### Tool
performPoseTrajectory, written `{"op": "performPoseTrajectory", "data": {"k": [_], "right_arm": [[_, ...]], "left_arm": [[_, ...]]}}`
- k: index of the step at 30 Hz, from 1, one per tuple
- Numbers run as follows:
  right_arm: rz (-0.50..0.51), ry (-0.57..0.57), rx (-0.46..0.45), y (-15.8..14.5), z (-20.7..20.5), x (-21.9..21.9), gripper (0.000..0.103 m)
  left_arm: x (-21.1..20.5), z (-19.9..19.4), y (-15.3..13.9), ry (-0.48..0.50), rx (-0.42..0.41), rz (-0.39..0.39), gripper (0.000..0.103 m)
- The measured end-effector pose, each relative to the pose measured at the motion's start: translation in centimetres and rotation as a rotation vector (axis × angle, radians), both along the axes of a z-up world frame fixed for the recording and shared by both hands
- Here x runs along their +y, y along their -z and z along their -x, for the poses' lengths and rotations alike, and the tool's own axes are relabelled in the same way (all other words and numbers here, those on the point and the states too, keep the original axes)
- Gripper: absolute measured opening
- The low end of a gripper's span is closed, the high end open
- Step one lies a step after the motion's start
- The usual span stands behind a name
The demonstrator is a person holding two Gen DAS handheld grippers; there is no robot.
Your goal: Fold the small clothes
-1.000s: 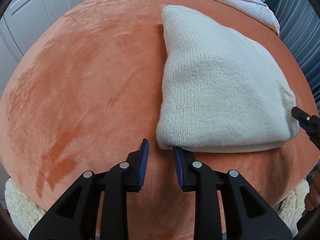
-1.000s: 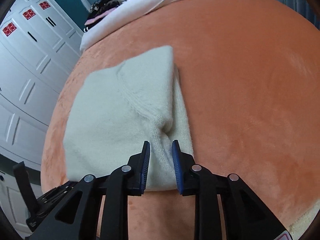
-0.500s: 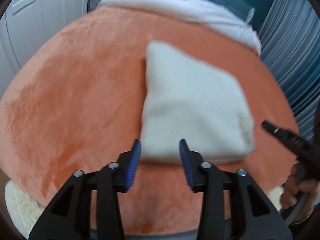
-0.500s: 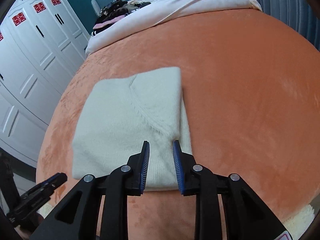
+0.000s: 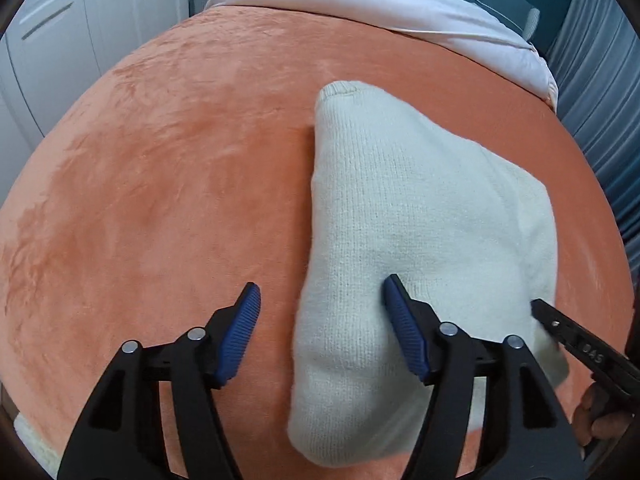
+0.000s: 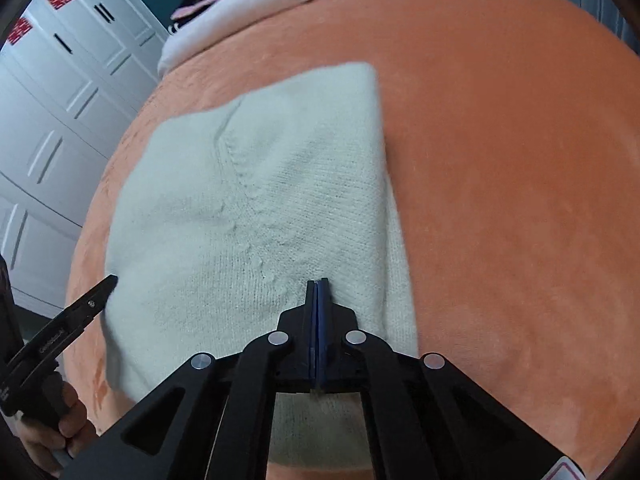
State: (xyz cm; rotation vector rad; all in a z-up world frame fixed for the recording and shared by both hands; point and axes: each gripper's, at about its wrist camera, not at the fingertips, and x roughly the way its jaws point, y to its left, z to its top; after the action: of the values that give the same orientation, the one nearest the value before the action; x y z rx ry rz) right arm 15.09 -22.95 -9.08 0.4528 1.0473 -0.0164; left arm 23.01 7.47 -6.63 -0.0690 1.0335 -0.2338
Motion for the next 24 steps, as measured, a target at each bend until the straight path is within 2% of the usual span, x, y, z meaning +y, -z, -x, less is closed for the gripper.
{"op": "performPoseTrajectory", "data": {"k": [2,5,7,8,9,11,13,15,17,19,20,23,24], "right_arm": [[0.0,0.021,0.004,-1.8,0.1,-0.1,0.0],[0.0,0.039,-0.063,-4.1,1.3,0.2,0.001],[0.019,0.034,-0.012,-2.8,1.5,0.4,0.0],[0.016,0.005,0.045,-0.8,1.2,0.7,0.0],[0.021,-0.004,0.042,-0.1,1.2,0.7,0.0],[0.027,0.009,0.031,-1.6,1.5,0.9,0.0],[-0.004,0.02,-0.014,-3.8,2.5,1.1,0.007],[-0.003,0.009,-0.033,-4.7,3.4,1.5,0.007],[0.021,-0.009,0.012,-3.4,3.8,2.2,0.007],[0.032,-0.033,0.119,0.3,3.5,2.9,0.001],[0.028,-0.031,0.108,1.0,3.5,3.1,0.0],[0.006,0.007,0.089,-0.3,4.1,2.9,0.0],[-0.008,0.017,0.079,-1.1,4.4,2.7,0.004]], "left_arm": [[0.1,-0.2,-0.1,-0.001,0.013,0.007,0.063],[-0.1,0.0,-0.2,0.008,-0.002,-0.017,0.063],[-0.5,0.3,-0.2,0.009,-0.019,-0.037,0.063],[-0.6,0.4,-0.1,0.008,-0.015,-0.036,0.063],[-0.6,0.5,-0.3,0.003,-0.016,-0.041,0.063],[-0.6,0.8,-1.2,0.003,-0.032,-0.067,0.061],[-0.6,1.9,-2.4,0.013,-0.049,-0.075,0.058],[-0.6,3.1,-3.2,0.029,-0.061,-0.071,0.058],[-0.9,4.1,-3.2,0.04,-0.056,-0.078,0.058],[-1.3,4.8,-2.3,0.044,-0.031,-0.1,0.058],[-1.4,5.1,-1.9,0.044,-0.014,-0.107,0.058],[-1.2,6.0,-0.6,0.039,0.007,-0.122,0.059],[-1.2,6.3,-0.5,0.04,0.006,-0.126,0.059]]}}
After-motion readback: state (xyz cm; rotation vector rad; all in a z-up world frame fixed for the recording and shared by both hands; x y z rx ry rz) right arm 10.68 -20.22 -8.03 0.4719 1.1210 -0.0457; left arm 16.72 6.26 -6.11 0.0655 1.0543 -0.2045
